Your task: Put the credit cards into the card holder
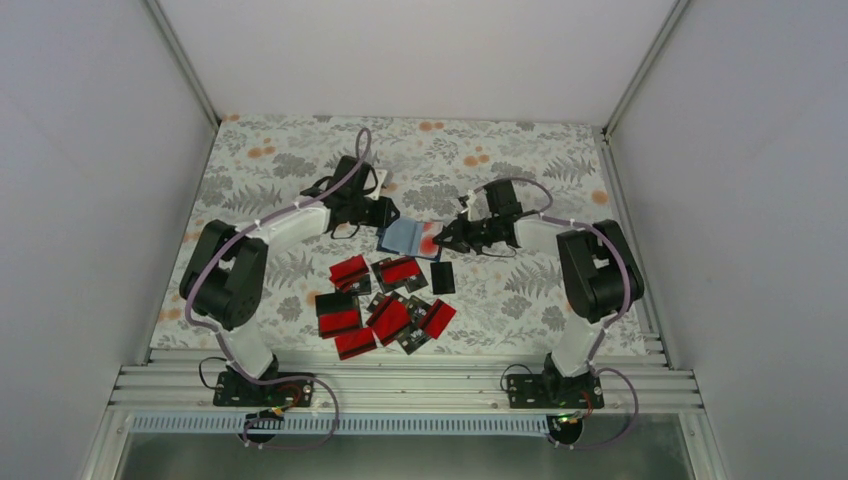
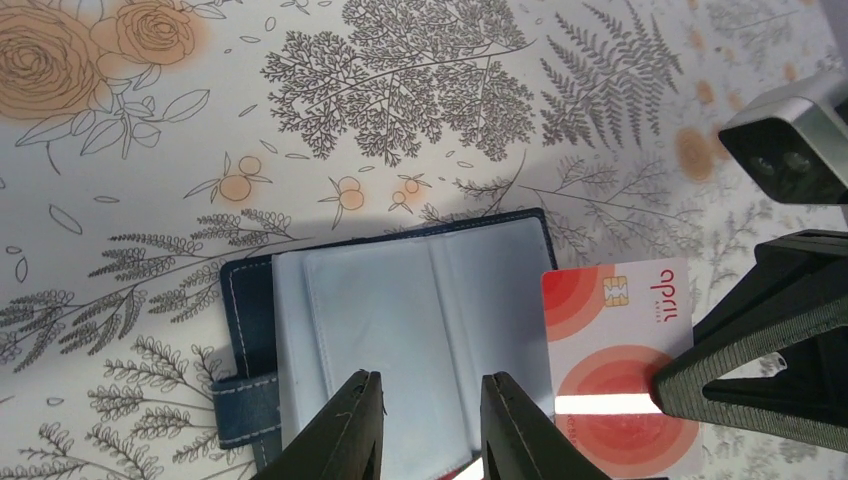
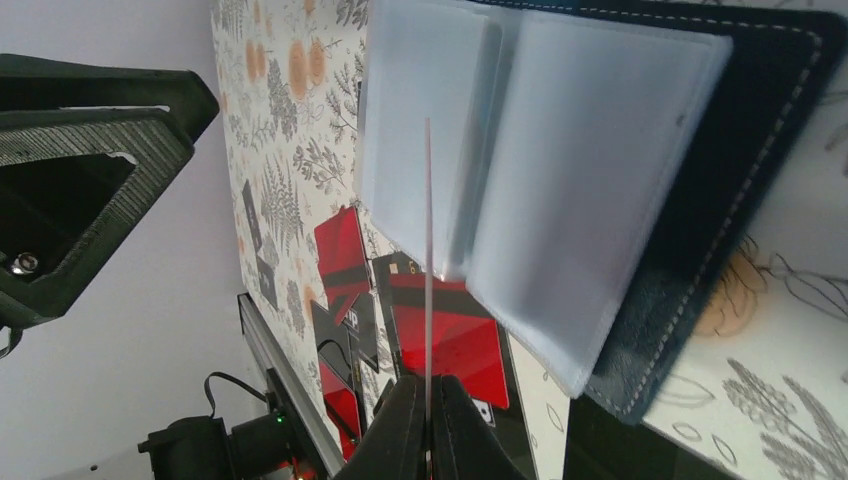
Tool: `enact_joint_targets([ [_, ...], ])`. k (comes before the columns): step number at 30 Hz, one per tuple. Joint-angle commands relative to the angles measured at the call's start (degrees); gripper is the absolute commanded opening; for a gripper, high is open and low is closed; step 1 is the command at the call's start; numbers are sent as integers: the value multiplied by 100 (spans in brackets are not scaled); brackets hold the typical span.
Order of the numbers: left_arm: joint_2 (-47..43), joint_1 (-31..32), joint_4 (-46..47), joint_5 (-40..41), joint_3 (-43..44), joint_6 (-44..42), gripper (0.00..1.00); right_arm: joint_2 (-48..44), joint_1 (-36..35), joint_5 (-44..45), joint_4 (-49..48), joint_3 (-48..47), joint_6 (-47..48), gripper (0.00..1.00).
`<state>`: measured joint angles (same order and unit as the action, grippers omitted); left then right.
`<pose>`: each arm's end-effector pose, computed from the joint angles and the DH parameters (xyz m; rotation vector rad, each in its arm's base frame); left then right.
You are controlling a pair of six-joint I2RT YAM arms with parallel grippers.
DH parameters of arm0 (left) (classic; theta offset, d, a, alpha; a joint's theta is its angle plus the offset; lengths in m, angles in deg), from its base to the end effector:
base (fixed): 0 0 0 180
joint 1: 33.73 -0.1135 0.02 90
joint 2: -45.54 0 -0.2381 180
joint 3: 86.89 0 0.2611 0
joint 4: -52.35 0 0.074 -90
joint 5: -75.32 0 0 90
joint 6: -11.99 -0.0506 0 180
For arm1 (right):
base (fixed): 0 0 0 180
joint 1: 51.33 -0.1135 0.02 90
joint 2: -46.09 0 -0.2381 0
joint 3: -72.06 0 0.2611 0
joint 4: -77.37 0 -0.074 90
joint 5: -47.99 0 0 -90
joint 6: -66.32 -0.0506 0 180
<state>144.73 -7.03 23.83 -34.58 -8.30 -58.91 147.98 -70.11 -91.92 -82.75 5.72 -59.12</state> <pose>0.3335 -0.1870 0.1648 0.3298 2.4915 -0.7690 0.3113 0.1467 0.1069 0.0042 2.6538 1.4604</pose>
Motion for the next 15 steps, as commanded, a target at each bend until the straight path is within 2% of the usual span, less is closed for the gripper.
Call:
enact_joint_targets([
  [1, 287, 104, -324, 429, 354, -259, 25, 329, -146, -71, 139, -380, 111, 4],
  [15, 939, 152, -463, 667, 541, -406, 21, 920, -249, -1, -154, -738, -93, 4],
])
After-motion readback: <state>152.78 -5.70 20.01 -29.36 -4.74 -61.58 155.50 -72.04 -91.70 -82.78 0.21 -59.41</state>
